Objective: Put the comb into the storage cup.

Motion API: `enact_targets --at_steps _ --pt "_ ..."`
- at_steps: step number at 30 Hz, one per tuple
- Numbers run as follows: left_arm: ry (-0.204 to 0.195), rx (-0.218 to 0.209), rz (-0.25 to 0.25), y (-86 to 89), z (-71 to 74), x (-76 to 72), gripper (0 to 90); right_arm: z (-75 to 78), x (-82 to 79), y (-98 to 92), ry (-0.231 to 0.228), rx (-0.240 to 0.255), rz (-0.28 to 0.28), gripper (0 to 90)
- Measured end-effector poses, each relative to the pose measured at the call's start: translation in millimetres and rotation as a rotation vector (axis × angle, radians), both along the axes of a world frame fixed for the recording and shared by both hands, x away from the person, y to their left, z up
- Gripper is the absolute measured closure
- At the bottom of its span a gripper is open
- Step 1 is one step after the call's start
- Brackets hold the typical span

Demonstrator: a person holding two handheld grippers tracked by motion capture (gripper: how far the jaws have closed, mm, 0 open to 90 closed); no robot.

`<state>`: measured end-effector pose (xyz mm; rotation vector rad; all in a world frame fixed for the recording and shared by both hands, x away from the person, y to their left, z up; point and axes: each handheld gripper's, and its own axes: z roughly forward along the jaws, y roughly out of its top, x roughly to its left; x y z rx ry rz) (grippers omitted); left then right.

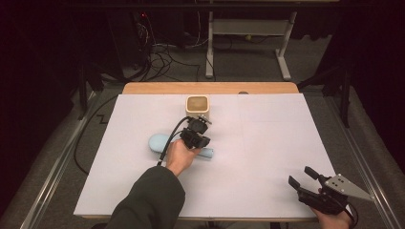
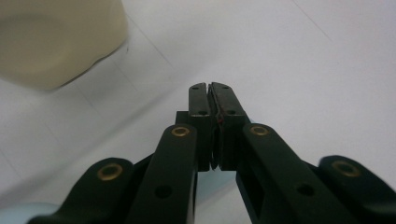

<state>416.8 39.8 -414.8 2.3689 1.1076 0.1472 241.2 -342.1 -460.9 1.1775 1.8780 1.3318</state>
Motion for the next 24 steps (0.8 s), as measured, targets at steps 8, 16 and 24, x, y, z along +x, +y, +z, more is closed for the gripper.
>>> enact_targets --at_steps 8,16,24 --pt "0.035 0.058 -0.034 -20.4 -1.1 6.4 89.2 0.2 -0.9 -0.4 0.003 0.001 0.001 29.0" --pt "0.06 0.075 -0.026 -22.8 -8.5 8.4 89.2 0.2 -0.8 -0.6 0.001 -0.001 0.004 29.2" --pt "0.074 0.078 -0.031 -22.4 -11.8 7.5 89.2 0.1 -0.9 -0.5 0.002 -0.002 0.004 29.2"
